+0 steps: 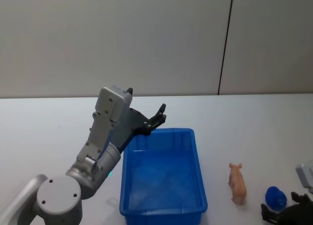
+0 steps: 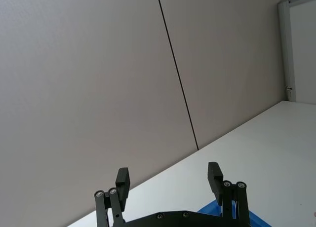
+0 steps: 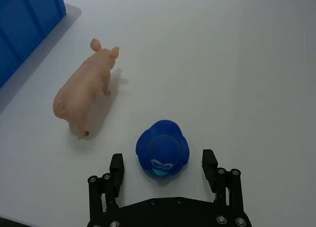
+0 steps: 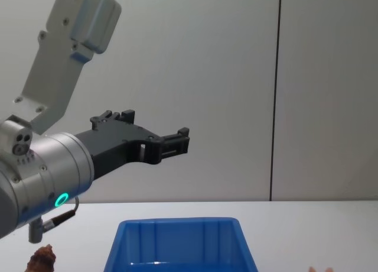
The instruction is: Pick up the two dolls from the table and place them into the box.
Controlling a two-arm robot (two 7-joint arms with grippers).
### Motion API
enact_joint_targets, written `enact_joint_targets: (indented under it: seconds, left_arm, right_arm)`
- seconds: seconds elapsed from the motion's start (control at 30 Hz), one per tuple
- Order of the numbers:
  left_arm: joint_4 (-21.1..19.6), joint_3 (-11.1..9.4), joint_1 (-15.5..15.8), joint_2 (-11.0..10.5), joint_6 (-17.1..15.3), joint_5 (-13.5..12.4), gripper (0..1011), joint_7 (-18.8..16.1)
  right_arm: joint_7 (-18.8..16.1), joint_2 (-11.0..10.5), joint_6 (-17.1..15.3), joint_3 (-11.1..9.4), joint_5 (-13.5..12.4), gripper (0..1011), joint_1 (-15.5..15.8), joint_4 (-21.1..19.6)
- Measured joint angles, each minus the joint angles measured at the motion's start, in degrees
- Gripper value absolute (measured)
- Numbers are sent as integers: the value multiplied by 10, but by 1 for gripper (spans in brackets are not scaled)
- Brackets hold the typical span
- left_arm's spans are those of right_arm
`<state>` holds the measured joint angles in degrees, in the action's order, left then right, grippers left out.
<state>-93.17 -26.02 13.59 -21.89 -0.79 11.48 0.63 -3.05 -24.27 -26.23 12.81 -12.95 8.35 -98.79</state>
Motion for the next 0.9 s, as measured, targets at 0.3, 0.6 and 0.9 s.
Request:
enact_joint_targets:
  seconds: [0.3,0.6,0.9]
  left_arm:
    - [0,0,0,0,0,0,1001,0]
    - [0,0,0,0,0,0,1001,0]
    - [0,0,0,0,0,0,1001,0]
  right_arm:
    - [-1,6,-3,3,-2,785,0,6]
    - [-2,8,-5,5,-3,560,-1,9]
    - [-2,9,-5,5,-2,496,0,10]
